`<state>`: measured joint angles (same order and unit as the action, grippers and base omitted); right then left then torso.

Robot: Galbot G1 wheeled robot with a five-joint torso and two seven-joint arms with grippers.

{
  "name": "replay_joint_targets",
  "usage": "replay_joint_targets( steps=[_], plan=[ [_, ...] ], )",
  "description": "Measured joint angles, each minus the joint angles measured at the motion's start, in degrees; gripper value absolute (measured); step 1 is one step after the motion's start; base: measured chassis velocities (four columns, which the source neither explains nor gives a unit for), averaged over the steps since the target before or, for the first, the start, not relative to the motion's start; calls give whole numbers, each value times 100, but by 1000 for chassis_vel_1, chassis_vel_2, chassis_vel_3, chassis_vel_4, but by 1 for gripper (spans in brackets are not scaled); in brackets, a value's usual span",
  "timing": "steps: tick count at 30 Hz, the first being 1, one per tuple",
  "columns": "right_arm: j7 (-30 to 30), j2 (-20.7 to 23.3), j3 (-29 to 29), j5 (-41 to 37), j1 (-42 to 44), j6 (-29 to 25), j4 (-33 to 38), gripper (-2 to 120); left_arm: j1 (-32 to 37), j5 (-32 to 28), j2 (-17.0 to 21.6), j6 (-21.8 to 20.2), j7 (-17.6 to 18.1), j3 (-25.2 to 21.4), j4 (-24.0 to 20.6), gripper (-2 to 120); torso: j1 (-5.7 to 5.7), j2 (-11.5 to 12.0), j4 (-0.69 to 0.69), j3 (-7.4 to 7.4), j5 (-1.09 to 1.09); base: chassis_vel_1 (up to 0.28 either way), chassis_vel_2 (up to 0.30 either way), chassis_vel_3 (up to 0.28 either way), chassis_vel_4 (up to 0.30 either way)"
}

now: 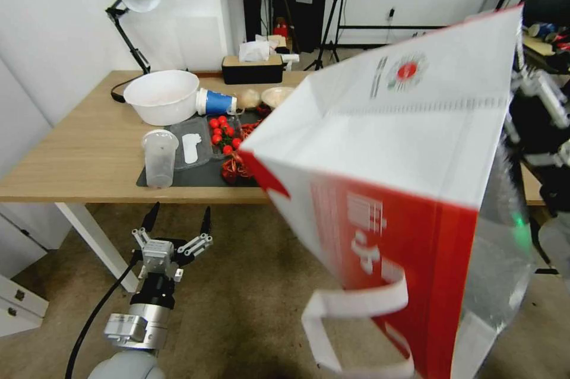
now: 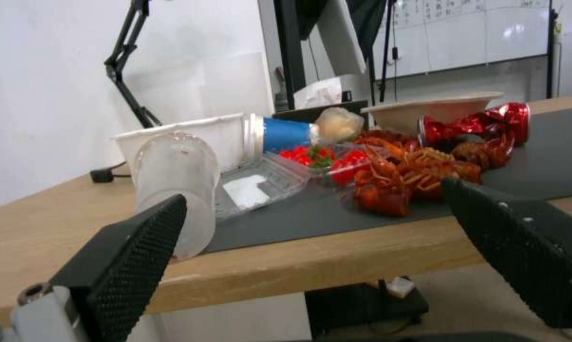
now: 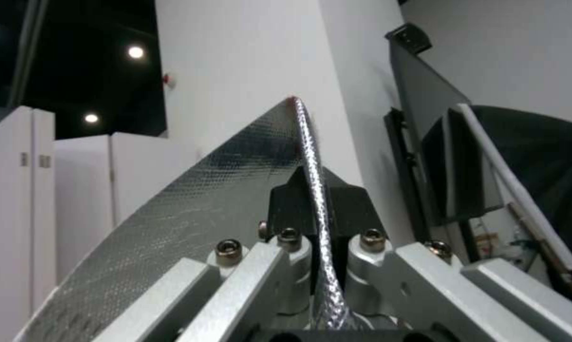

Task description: Pick up the food delivery bag from the floor and place it on the table.

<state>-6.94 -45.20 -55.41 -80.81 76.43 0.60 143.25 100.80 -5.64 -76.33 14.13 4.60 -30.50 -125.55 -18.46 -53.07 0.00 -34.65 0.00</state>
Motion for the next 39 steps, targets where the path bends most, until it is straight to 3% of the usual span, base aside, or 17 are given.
replay_joint_targets(
  steps=[8,15,31,39],
  plan=[
    [901,162,359,-26,-651,-5,-3,0,-19,80,-71,-5,2,40,71,100,1,2,0,1,0,0,0,0,0],
    [1734,196,808,-182,-1470,-56,-297,0,-44,151,-129,-15,-7,70,88,100,1,4,1,2,0,0,0,0,0],
    [3364,199,1274,-515,-2428,-11,-1049,0,-47,292,-217,-34,-34,104,75,100,2,5,0,3,0,0,0,0,0],
    [3750,183,1533,-605,-2921,-10,-1541,0,-26,336,-233,-34,-38,125,59,100,2,5,0,3,0,0,0,0,0]
  ],
)
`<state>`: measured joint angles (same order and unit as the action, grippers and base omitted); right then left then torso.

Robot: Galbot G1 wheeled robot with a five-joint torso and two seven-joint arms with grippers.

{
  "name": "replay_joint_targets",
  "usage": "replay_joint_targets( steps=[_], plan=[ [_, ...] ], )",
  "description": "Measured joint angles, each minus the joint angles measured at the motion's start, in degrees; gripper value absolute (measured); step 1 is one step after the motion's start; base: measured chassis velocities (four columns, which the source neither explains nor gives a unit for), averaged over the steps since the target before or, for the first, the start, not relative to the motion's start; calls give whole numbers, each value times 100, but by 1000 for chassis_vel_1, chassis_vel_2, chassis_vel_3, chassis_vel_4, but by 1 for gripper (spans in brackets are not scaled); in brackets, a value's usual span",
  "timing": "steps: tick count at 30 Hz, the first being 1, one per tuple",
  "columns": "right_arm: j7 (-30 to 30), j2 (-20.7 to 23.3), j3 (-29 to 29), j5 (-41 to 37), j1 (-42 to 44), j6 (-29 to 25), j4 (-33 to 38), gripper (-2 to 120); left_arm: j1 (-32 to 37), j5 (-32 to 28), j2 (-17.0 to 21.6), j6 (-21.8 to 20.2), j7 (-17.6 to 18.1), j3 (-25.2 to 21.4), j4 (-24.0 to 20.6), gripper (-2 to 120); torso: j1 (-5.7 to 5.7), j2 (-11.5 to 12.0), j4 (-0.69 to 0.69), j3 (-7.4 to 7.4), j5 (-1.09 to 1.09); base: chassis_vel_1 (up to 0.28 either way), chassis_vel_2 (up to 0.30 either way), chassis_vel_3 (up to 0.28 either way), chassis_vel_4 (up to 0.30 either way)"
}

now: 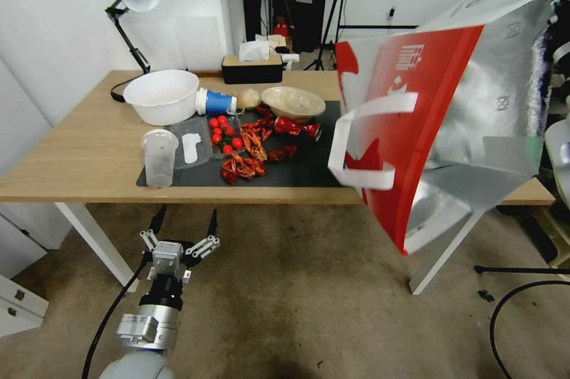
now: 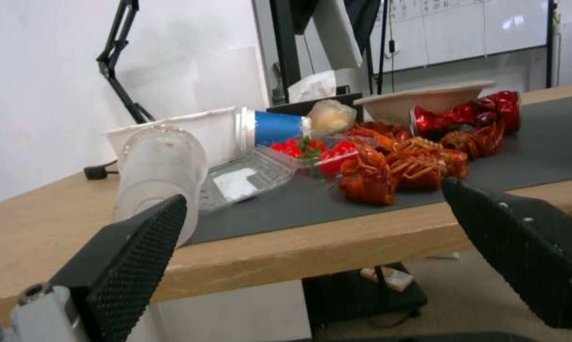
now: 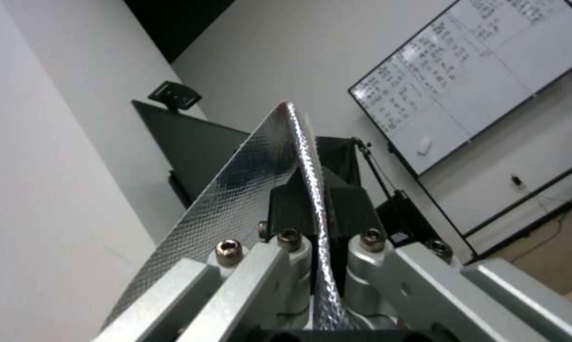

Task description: Pick up the food delivery bag from the floor and place it on the table.

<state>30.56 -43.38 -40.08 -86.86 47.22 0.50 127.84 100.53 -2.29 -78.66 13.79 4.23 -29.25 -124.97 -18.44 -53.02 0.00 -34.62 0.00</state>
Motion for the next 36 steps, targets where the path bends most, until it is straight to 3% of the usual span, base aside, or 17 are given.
replay_joint_targets(
  steps=[17,36],
  plan=[
    [559,-273,781,183,-813,98,-1025,0,28,20,-19,27,1,-21,2,100,0,1,1,0,0,0,0,0,0],
    [393,-209,1503,541,-1434,445,-2019,0,-17,-88,59,27,14,-51,92,100,0,1,0,0,0,0,0,0,0]
  ],
)
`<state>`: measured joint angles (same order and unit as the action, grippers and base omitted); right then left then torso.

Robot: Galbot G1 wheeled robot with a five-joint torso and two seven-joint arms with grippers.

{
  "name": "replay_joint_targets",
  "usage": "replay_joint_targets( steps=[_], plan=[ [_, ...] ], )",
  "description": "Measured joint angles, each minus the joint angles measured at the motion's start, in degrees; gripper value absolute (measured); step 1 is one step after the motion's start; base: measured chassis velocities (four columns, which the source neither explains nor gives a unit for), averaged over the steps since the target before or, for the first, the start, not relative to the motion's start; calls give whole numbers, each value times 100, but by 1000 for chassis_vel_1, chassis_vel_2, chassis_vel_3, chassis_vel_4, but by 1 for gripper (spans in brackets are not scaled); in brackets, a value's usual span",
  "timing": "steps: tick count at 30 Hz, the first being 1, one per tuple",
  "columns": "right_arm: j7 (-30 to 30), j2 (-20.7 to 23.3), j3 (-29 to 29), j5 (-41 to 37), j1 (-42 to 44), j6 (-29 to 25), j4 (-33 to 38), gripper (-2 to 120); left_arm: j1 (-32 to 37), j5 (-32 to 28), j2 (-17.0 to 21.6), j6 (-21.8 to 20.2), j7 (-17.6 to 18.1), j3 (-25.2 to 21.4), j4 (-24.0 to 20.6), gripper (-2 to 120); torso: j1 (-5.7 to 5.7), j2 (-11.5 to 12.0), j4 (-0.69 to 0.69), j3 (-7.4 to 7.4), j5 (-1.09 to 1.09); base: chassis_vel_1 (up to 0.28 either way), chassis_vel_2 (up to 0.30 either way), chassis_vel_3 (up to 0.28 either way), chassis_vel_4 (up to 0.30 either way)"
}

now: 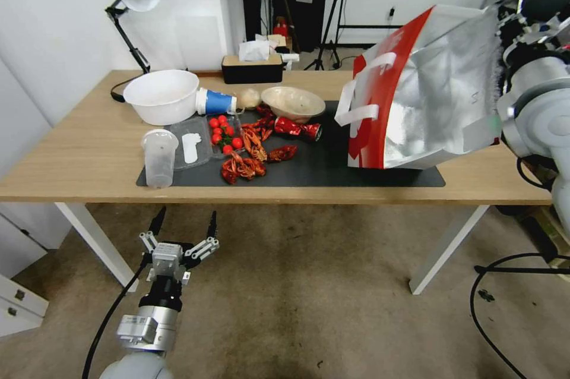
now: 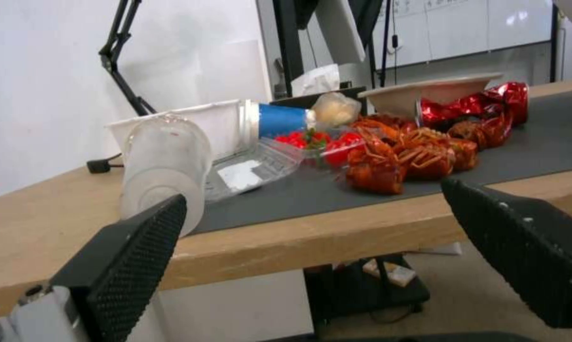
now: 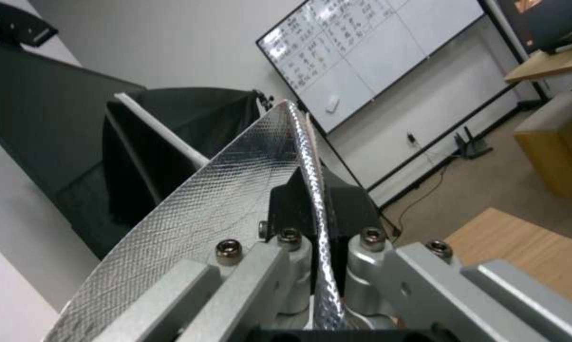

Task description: Pick up the food delivery bag from the floor and place it on the table.

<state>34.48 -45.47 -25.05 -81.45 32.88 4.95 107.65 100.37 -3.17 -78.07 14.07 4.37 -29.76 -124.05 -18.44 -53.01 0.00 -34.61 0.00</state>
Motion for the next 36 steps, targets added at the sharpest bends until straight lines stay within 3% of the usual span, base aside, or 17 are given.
replay_joint_targets(
  steps=[2,5,10,28,33,36],
  plan=[
    [-54,12,36,18,-18,25,-48,0,-3,-9,9,0,2,-5,8,100,0,0,0,0,0,0,0,0,0],
    [-200,23,114,69,-59,85,-156,14,-18,-27,17,0,8,-9,29,100,0,0,0,0,0,0,0,0,0],
    [-299,27,154,110,-78,97,-226,27,-39,-39,17,0,9,-3,49,100,0,0,0,0,0,0,0,0,0],
    [-573,55,-52,323,231,113,-20,96,-122,-178,78,-20,203,48,110,100,0,0,1,0,0,0,0,0,0],
    [-732,48,-309,649,591,154,234,100,-128,-191,85,-26,200,56,110,100,0,0,1,0,1,0,0,0,0],
    [-1137,80,-651,1214,1169,209,473,100,-129,-211,87,-31,199,81,112,100,0,0,0,1,0,0,0,0,0]
  ],
)
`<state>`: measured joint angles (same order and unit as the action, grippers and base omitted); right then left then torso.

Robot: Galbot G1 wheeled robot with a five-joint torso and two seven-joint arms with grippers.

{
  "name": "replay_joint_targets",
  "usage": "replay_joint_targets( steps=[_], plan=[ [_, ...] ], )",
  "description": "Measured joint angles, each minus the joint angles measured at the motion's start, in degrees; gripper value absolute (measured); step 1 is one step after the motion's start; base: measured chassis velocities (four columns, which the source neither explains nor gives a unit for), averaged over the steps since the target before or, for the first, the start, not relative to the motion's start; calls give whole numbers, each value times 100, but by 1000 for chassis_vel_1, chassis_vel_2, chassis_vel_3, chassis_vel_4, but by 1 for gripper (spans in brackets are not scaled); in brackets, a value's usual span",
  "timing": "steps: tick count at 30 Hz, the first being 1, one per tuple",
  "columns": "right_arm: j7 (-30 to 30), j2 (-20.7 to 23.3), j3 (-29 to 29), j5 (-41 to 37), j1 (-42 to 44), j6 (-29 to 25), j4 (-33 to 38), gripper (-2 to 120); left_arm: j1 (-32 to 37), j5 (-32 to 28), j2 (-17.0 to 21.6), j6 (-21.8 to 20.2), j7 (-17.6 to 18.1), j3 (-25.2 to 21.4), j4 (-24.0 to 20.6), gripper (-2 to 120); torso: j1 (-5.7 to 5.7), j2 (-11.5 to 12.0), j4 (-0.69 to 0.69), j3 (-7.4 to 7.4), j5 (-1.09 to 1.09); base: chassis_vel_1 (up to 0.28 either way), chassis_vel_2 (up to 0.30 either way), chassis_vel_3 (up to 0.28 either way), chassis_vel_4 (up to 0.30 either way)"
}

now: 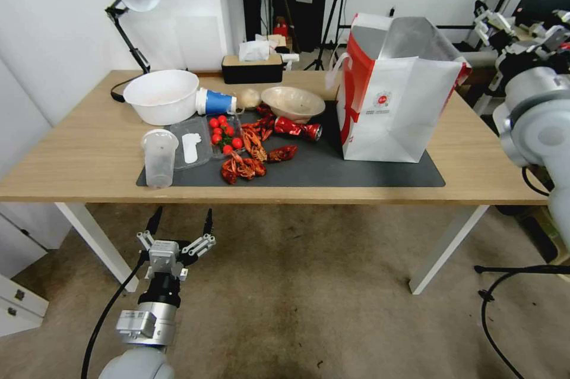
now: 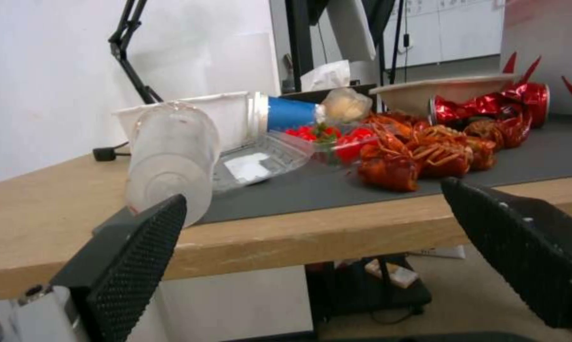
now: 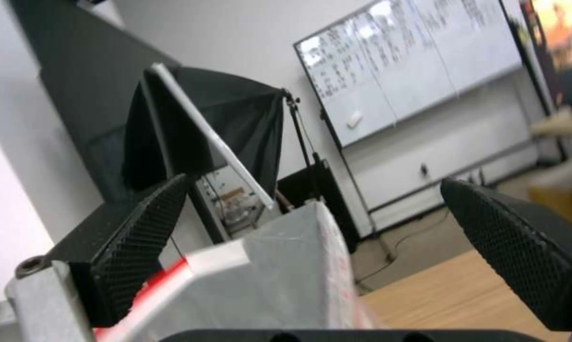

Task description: Pick up the food delivery bag from the floor and place it on the table.

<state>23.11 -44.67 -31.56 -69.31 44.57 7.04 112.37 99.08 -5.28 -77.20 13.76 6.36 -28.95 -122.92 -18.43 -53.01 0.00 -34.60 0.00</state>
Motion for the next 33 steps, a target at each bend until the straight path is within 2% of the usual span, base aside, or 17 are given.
replay_joint_targets(
  steps=[5,10,14,18,19,22,27,29,30,33],
  plan=[
    [-767,38,-429,727,878,-69,288,100,2,-48,2,-1,-7,-3,9,100,1,0,-1,0,0,0,0,0,0],
    [-1137,-57,-694,1006,1327,-76,577,100,10,-69,2,1,-9,-7,7,100,1,0,1,0,1,0,0,0,0],
    [-1509,-294,-963,1361,1775,-54,874,100,32,-74,19,20,-14,-34,-16,100,1,0,1,0,1,0,0,0,0],
    [-1991,-742,-1321,1937,2523,-95,1217,100,92,-75,51,87,-30,-70,-30,100,1,0,0,0,-1,0,0,0,0],
    [-1991,-742,-1321,1937,2523,-95,1217,100,92,-75,51,87,-30,-70,-30,100,1,0,0,0,-1,0,0,0,0],
    [-2266,-1213,-1506,2559,3180,-155,1551,100,108,-68,64,122,-55,-67,-30,100,1,0,-1,0,1,0,0,0,0],
    [-2415,-1617,-1495,2955,3508,-177,1770,100,101,-66,81,135,-79,-65,-3,100,1,-1,0,1,1,0,0,0,0],
    [-2610,-2102,-1374,3506,3769,-222,1890,100,98,-67,120,161,-91,-74,50,100,0,-1,1,0,2,0,0,0,0],
    [-2610,-2102,-1374,3506,3769,-222,1890,100,98,-67,120,161,-91,-74,50,100,0,-1,1,0,2,0,0,0,0],
    [-2857,-2538,-1202,3940,4043,-410,1846,100,99,-70,132,219,-97,-89,118,100,0,-1,1,0,2,0,0,0,0]
  ],
)
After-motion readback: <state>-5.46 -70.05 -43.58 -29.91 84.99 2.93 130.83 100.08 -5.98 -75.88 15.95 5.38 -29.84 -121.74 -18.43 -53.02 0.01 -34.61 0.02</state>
